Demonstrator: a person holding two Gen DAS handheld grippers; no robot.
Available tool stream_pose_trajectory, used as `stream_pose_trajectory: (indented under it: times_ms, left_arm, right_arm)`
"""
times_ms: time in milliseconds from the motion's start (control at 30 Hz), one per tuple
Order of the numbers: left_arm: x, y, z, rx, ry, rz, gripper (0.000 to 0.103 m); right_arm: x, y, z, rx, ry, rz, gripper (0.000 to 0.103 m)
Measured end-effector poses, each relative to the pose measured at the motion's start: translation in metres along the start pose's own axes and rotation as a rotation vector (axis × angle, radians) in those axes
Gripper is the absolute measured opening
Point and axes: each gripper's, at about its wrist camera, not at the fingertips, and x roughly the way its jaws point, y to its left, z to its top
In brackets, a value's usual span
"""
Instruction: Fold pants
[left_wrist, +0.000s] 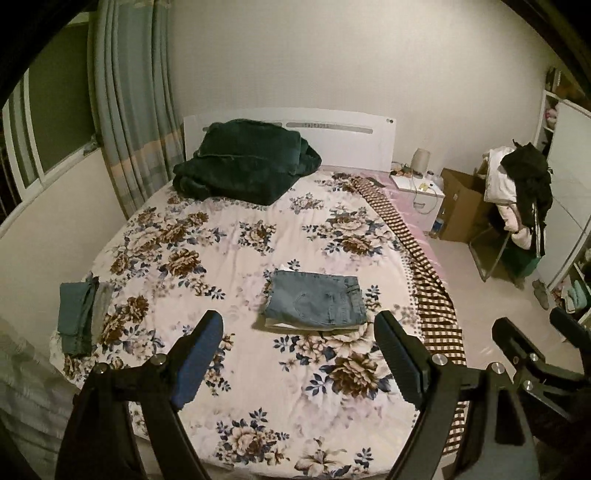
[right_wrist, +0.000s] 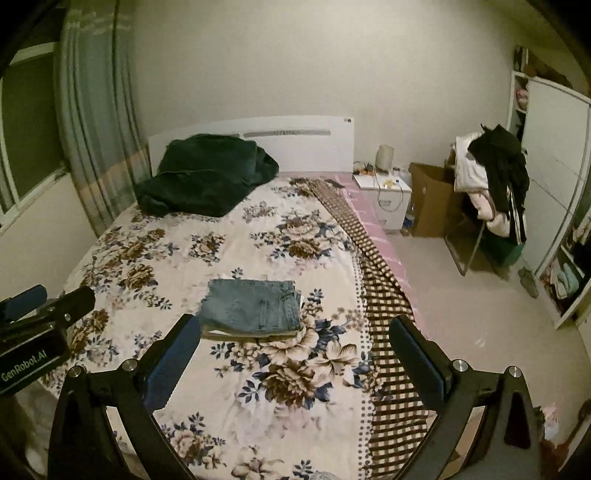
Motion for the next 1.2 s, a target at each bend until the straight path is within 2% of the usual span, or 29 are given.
stream_pose_trajectory:
  times_ms: [233,400,467,500,533,567,767,1200]
  left_arm:
    - [-0.035,0.013,0.0,-0.015,-0.032,-0.013,0.083]
    - [-0.05,0.02,-0.002,0.002,-0.05,0.001,0.083]
    - [-0.053,0.023,-0.003,0.009,-0.059,0.005,0.085]
    - [-0.055,0.023,-0.004,0.013,-0.06,0.008,0.088]
    - [-0.056,0.024,-0.005,0.015,-0.06,0.009,0.097]
    - [-0.058,0.025,-0.006,0.016,-0.062,0.007,0.098]
    - [-0.056,0.027,-0.011,0.029,-0.035,0.01,0.099]
    - [-0.057,0.036,-0.012,0.007,-0.045,0.019,0.099]
  right_arm:
    - [-0.066,0.004,0.01,0.001,-0.058,-0.005,0.103]
    - [-0.085,0.011,0.014,0.01,-0.063,-0.007,0.103]
    - [-0.084,0.014,0.014,0.01,-0.058,-0.013,0.103]
    - [-0.084,0.014,0.014,0.016,-0.055,-0.015,0.103]
    - [-0.086,0.015,0.012,0.019,-0.05,-0.019,0.103]
    - [-0.082,0.016,0.012,0.019,-0.045,-0.02,0.103]
    - [-0.074,0.018,0.008,0.03,-0.025,-0.022,0.103]
    - [-0.07,0.025,0.009,0.013,-0.033,-0.015,0.103]
